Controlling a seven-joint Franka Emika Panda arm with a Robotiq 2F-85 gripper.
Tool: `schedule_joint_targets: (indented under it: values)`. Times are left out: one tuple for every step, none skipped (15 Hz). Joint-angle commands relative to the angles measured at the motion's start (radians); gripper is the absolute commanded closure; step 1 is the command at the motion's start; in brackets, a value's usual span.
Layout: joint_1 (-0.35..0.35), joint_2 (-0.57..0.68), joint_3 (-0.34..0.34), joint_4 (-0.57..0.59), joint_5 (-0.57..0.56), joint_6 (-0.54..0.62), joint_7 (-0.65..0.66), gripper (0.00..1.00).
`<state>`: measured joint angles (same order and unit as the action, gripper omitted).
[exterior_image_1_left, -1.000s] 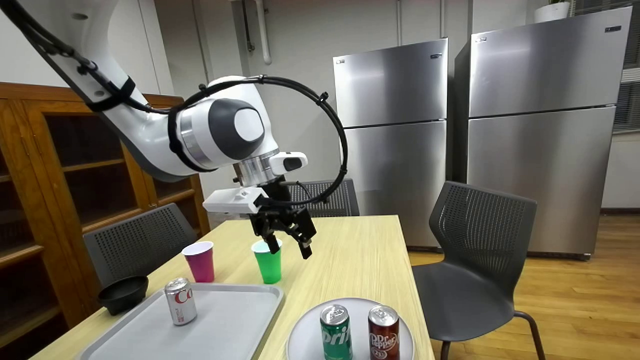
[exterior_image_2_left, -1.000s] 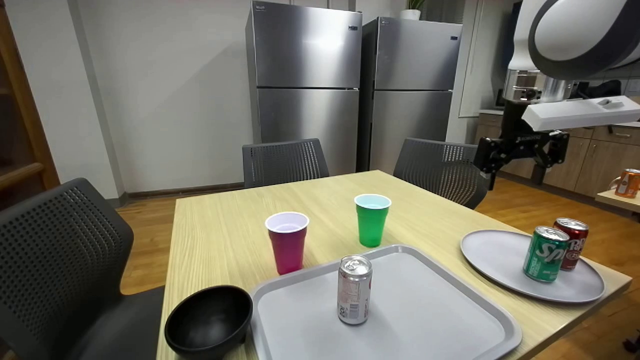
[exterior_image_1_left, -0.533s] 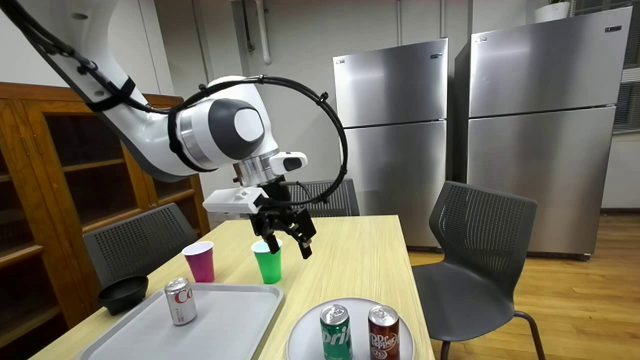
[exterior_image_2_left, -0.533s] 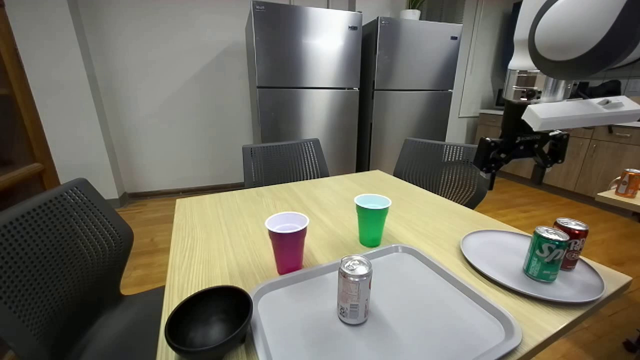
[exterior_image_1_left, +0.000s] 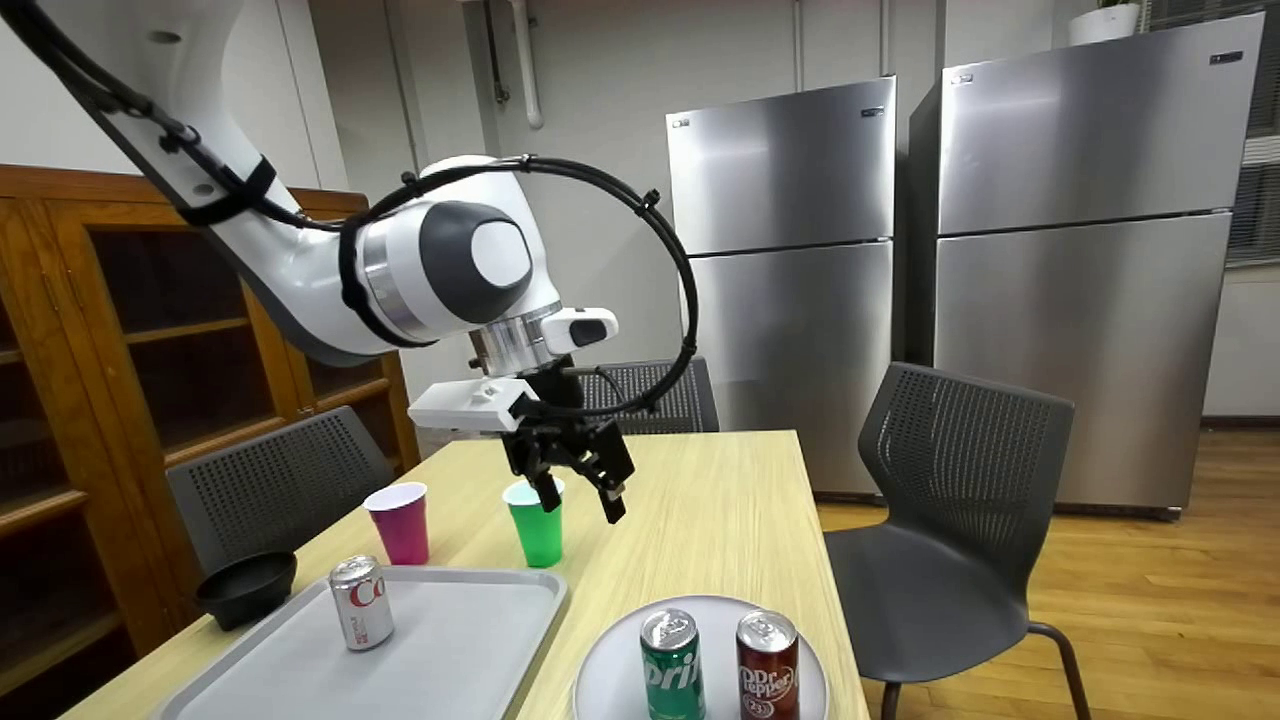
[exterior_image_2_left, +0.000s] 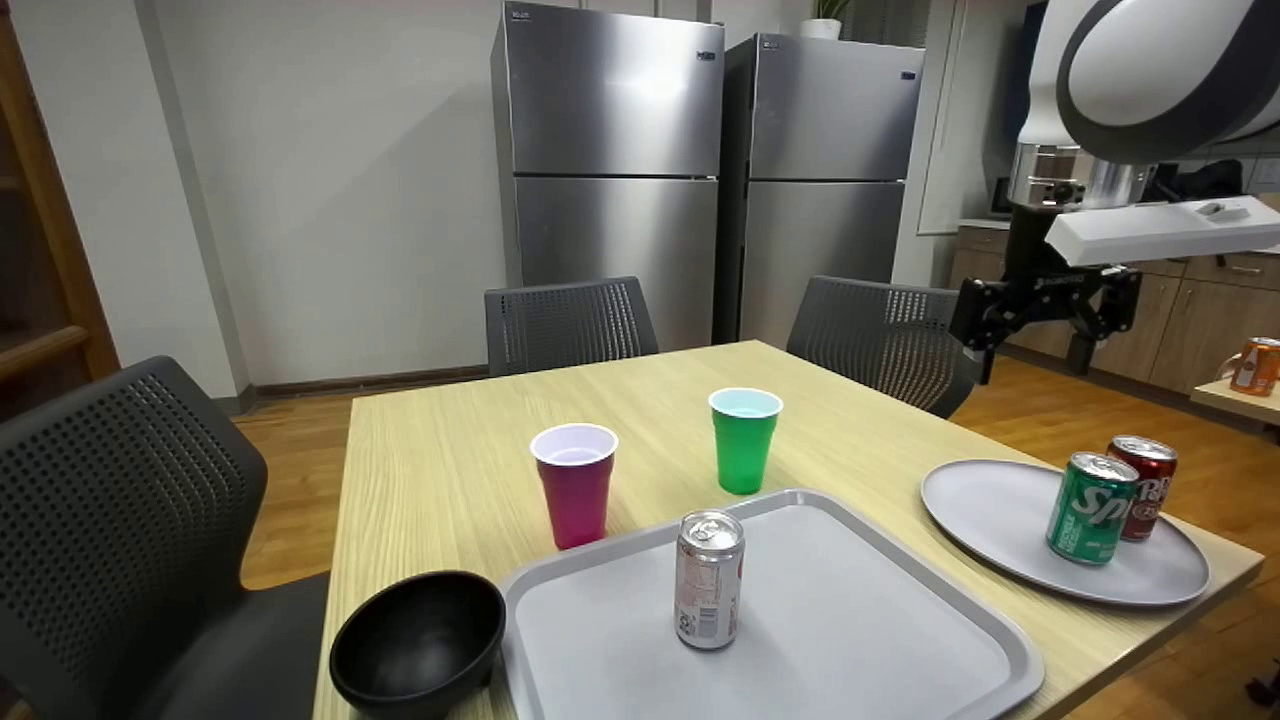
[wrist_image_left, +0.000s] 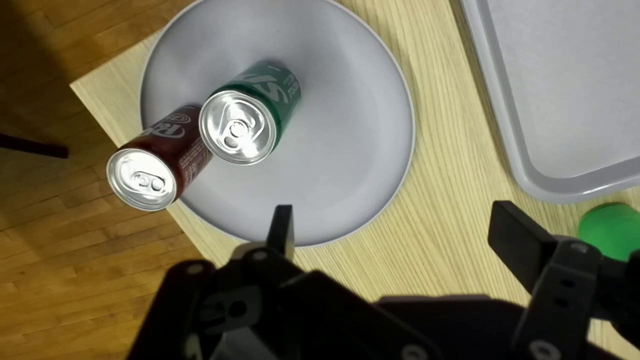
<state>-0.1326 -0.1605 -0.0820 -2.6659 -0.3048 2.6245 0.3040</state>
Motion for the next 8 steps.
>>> schedule_joint_targets:
  values:
    - [-0.029, 0.011, -0.009, -0.003, 0.028, -0.01, -0.014, 0.0]
    - [-0.035, 0.015, -0.016, -0.004, 0.029, -0.011, -0.013, 0.0]
    - [-0.041, 0.019, -0.023, -0.005, 0.031, -0.011, -0.011, 0.0]
    - [-0.045, 0.02, -0.031, -0.006, 0.036, -0.014, -0.016, 0.0]
    - [-0.052, 0.02, -0.039, -0.013, 0.037, -0.006, -0.014, 0.0]
    - [-0.056, 0.021, -0.046, -0.018, 0.04, 0.004, -0.016, 0.0]
    - [-0.059, 0.023, -0.055, -0.024, 0.051, 0.008, -0.029, 0.0]
    - [-0.062, 0.023, -0.062, -0.031, 0.058, 0.012, -0.033, 0.0]
